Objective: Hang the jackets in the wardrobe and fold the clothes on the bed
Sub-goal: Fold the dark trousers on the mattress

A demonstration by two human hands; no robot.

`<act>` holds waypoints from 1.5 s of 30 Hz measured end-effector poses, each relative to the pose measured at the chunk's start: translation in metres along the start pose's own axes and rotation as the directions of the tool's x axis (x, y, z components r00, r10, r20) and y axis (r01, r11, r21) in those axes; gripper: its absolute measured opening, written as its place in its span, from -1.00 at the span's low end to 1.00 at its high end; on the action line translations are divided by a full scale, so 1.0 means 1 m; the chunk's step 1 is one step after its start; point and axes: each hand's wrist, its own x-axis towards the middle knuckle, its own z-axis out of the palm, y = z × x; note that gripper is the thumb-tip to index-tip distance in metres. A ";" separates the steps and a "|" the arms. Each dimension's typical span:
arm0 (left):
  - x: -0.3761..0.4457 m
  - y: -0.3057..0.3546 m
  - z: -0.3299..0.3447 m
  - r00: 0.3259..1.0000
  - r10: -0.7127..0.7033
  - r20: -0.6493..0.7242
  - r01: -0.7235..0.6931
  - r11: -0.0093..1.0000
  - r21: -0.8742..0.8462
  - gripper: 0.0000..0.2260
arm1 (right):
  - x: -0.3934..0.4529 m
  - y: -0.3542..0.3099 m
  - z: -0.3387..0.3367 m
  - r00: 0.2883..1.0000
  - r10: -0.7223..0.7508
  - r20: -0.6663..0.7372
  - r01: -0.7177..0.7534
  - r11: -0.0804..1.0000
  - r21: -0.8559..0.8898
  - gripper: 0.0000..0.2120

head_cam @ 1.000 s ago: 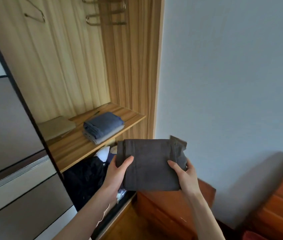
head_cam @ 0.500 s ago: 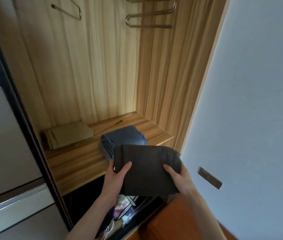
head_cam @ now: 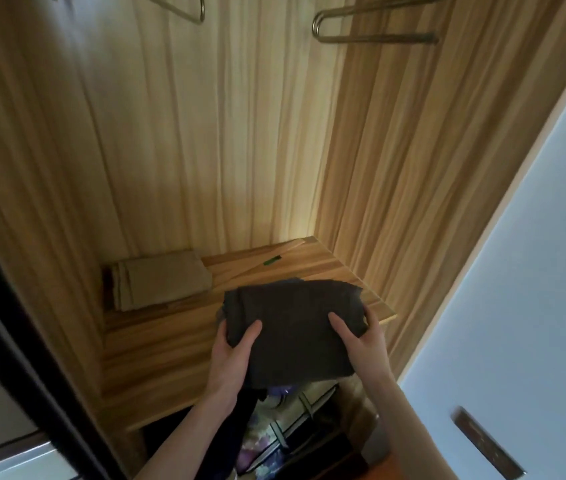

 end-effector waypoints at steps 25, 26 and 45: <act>0.136 -0.068 0.034 0.901 0.149 -0.407 0.111 0.829 0.548 -0.60 | 0.190 0.098 0.057 0.904 0.111 0.412 0.135 0.841 -0.524 -0.30; 0.135 -0.069 0.036 0.890 0.180 -0.419 0.121 0.793 0.598 -0.58 | 0.192 0.100 0.057 0.910 0.096 0.404 0.178 0.790 -0.587 -0.27; 0.156 -0.094 0.034 0.906 0.397 0.145 -0.154 -0.008 0.988 -0.36 | 0.203 0.138 0.078 0.778 -0.182 0.602 0.591 0.539 -0.600 -0.28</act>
